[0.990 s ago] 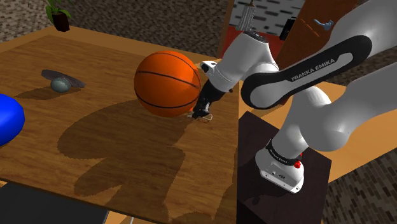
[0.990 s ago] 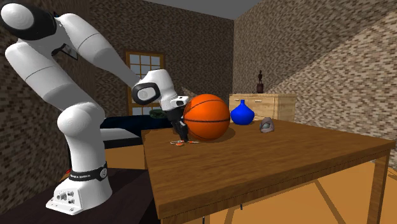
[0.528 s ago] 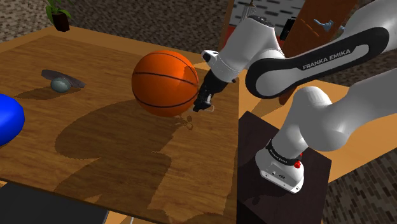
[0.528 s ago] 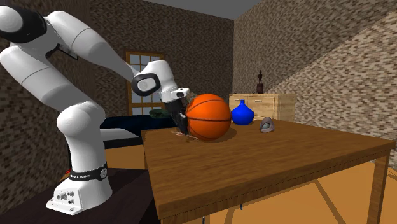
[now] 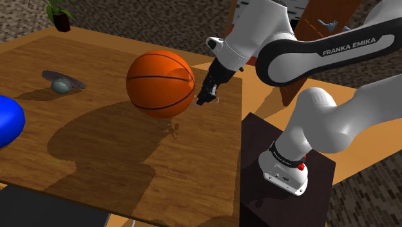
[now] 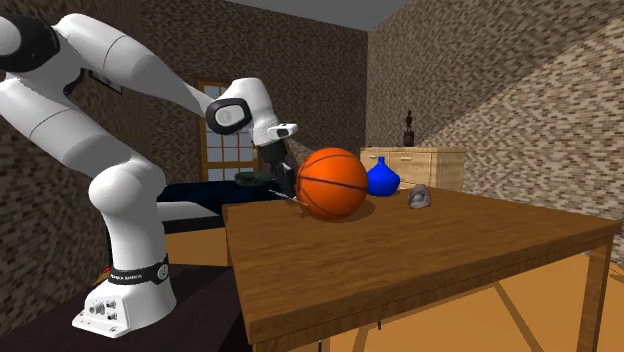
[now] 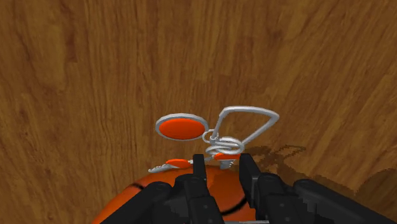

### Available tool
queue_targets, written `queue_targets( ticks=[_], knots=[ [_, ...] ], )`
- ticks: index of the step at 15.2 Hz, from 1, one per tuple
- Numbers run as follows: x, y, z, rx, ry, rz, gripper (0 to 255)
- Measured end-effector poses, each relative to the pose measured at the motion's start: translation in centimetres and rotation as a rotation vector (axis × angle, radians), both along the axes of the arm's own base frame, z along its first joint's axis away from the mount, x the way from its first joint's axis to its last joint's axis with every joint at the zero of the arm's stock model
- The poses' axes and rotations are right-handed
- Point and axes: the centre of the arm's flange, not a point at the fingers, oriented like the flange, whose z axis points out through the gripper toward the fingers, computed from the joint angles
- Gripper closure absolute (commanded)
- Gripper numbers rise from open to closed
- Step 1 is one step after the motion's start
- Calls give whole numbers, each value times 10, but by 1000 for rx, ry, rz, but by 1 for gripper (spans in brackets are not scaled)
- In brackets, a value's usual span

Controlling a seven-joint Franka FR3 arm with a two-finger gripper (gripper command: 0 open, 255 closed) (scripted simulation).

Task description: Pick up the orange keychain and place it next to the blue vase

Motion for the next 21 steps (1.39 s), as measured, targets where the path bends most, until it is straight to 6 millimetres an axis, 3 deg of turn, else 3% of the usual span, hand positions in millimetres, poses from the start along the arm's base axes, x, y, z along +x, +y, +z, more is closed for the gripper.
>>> queue_targets(
  ticks=[21],
  knots=[
    [-2,0,111,0,0,0,255]
  ],
)
